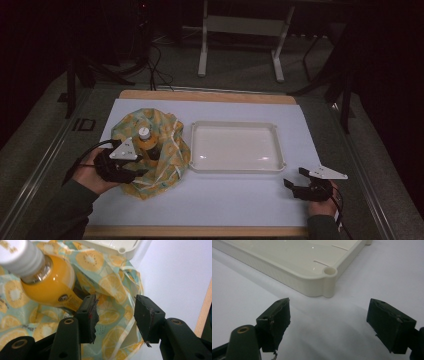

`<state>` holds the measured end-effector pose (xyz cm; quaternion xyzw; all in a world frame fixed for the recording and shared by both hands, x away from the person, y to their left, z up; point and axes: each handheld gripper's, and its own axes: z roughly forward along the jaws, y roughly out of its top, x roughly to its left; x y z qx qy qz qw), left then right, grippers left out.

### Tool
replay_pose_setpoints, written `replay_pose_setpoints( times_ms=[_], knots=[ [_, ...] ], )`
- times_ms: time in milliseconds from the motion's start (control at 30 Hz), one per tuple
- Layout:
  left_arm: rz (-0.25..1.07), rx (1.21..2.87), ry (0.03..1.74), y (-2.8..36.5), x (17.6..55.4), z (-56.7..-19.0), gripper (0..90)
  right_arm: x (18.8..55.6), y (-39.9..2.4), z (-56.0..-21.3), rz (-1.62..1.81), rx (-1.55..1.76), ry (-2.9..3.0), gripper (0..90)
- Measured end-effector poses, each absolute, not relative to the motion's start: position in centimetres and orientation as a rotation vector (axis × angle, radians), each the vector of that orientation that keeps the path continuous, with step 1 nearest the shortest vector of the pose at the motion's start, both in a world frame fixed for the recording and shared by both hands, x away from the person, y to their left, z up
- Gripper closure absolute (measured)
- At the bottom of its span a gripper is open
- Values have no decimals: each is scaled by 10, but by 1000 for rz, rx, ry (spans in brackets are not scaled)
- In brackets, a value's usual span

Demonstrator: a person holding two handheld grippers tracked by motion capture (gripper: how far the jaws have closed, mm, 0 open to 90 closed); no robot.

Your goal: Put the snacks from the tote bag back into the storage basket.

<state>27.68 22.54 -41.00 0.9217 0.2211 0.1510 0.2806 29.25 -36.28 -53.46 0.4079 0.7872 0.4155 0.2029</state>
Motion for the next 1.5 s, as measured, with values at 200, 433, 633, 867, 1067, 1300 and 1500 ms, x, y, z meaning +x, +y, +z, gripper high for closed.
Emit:
replay_pose_setpoints(
  times_ms=[200,433,633,867,1067,1300,1500],
  knots=[
    [407,2486,568,218,281,-401,527,292,-363,-535,1159,1137,2197,186],
    [394,2510,570,214,288,-395,527,292,-363,-535,1164,1131,2197,185],
    [394,2528,567,213,293,-390,527,292,-363,-535,1163,1131,2198,182],
    [385,2541,573,213,298,-385,531,292,-363,-535,1161,1130,2200,182],
    [381,2559,581,214,303,-380,533,292,-362,-535,1162,1132,2200,182],
    [382,2571,596,216,308,-374,530,292,-362,-535,1161,1130,2201,182],
    [376,2580,606,217,313,-372,523,293,-362,-535,1160,1127,2201,182]
  ],
)
